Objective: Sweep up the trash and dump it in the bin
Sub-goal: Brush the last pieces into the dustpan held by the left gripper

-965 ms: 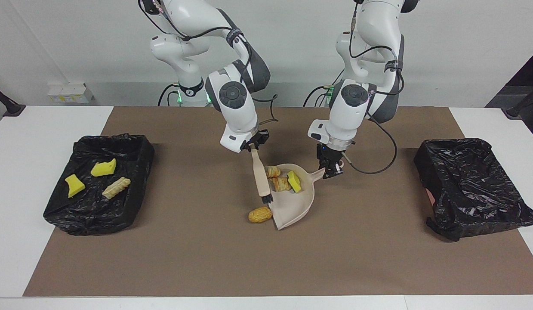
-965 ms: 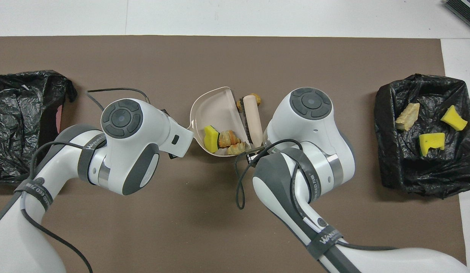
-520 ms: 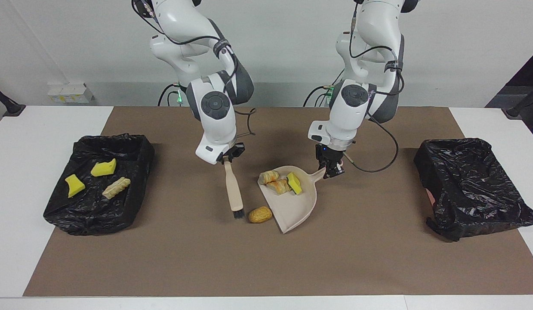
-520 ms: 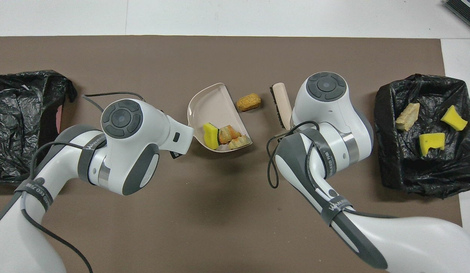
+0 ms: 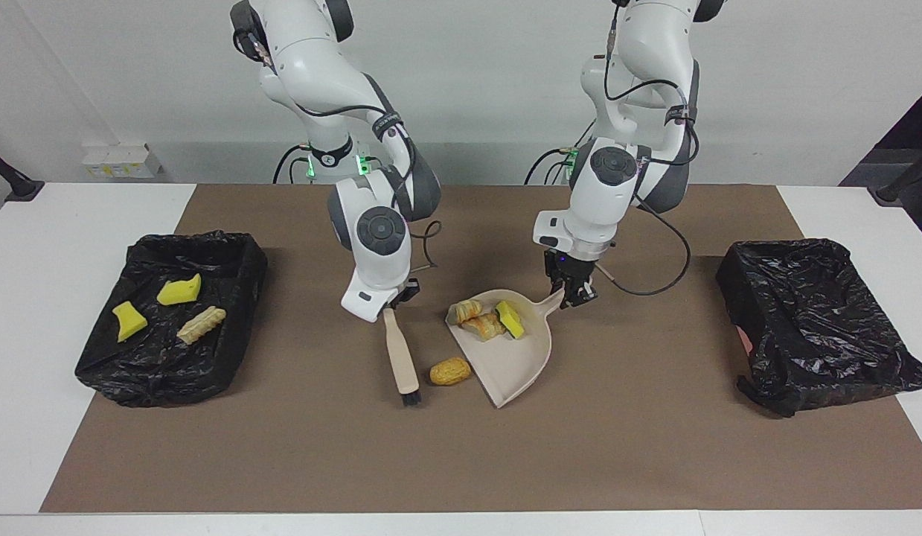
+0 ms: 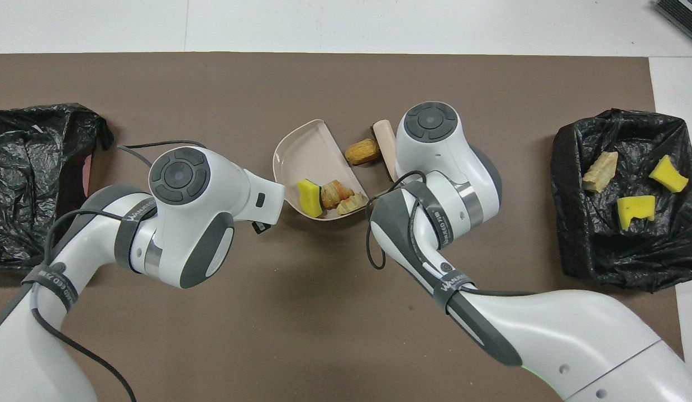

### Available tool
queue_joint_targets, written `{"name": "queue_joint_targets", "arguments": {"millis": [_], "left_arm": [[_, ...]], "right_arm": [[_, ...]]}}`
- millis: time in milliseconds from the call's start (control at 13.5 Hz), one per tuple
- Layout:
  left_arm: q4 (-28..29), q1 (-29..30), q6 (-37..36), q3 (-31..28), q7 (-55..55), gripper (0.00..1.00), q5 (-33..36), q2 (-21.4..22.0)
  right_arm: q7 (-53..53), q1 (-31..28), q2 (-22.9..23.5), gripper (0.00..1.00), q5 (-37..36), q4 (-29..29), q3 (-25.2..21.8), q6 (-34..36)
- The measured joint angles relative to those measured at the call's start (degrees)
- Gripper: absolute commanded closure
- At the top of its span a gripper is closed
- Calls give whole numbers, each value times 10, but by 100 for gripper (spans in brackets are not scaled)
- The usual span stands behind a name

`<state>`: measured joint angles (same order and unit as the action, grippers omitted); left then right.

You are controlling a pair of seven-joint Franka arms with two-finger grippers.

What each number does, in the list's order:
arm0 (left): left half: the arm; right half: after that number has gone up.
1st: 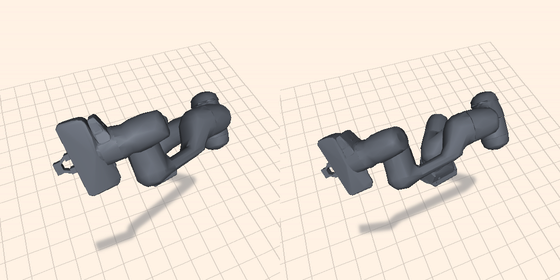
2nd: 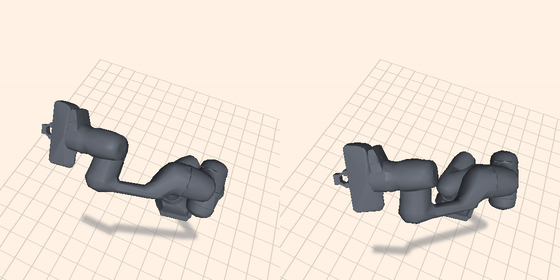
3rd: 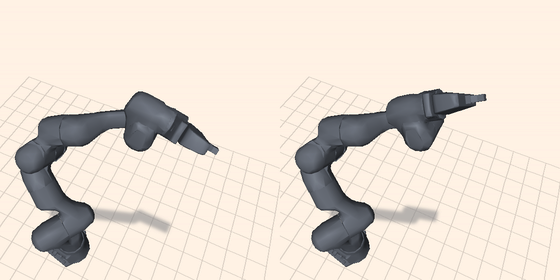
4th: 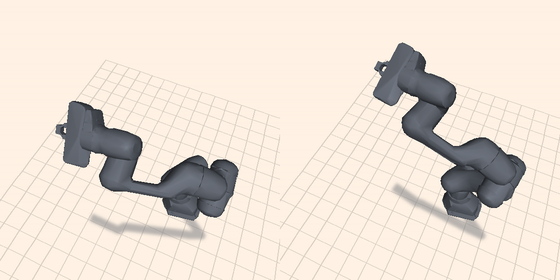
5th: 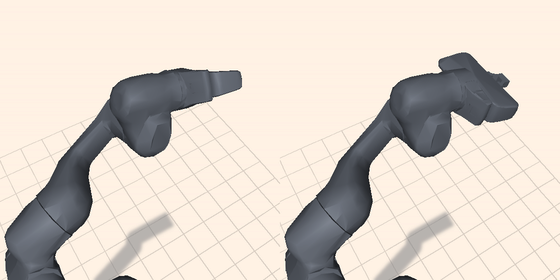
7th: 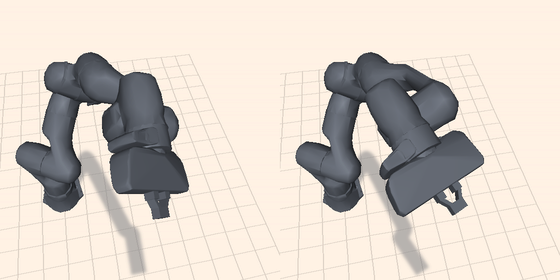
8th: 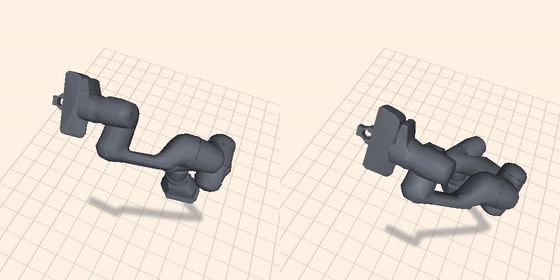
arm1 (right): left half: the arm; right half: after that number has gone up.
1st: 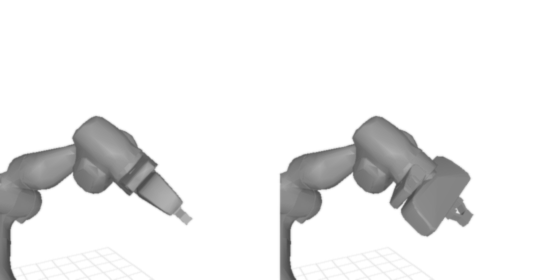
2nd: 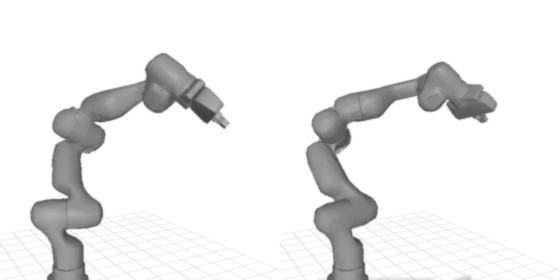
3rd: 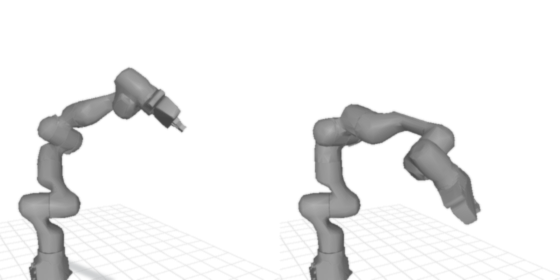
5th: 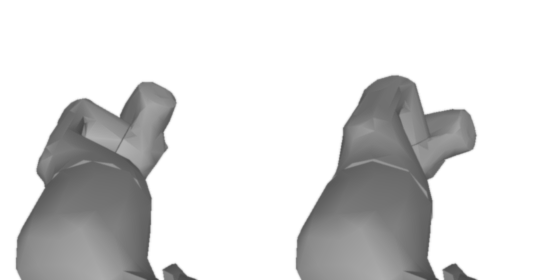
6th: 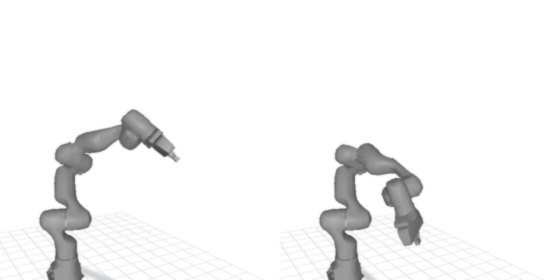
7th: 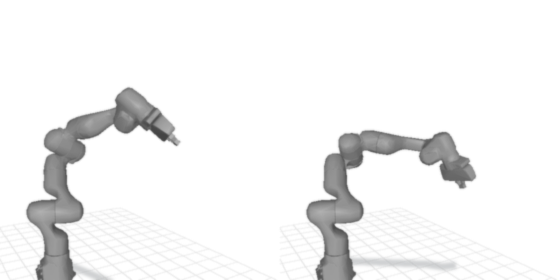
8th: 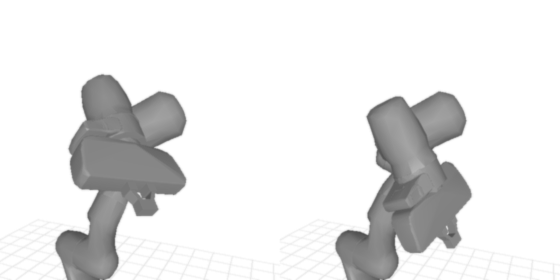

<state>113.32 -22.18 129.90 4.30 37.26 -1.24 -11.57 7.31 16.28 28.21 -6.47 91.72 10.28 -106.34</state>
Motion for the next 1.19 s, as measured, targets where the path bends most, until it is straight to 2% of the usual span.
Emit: {"name": "queue_joint_targets", "arguments": {"millis": [371, 520, 742, 965, 1188], "left_arm": [[3, 1, -8, 0, -51, 100, -10, 3], [3, 5, -17, -1, -80, 100, -49, 4], [3, 8, -18, -1, -92, 100, -67, 4], [3, 11, -7, -3, -102, 100, -70, 6], [3, 31, -3, -5, -104, 100, -70, 17]], "right_arm": [[10, 21, -2, 100, 83, -5, 28, -1], [12, 22, -5, 100, 86, -4, 28, 1], [13, 13, -12, 100, 86, -6, 26, 6], [13, -9, -41, 100, 86, -9, 23, 40], [14, -27, -92, 100, 86, -12, 21, 93]]}}
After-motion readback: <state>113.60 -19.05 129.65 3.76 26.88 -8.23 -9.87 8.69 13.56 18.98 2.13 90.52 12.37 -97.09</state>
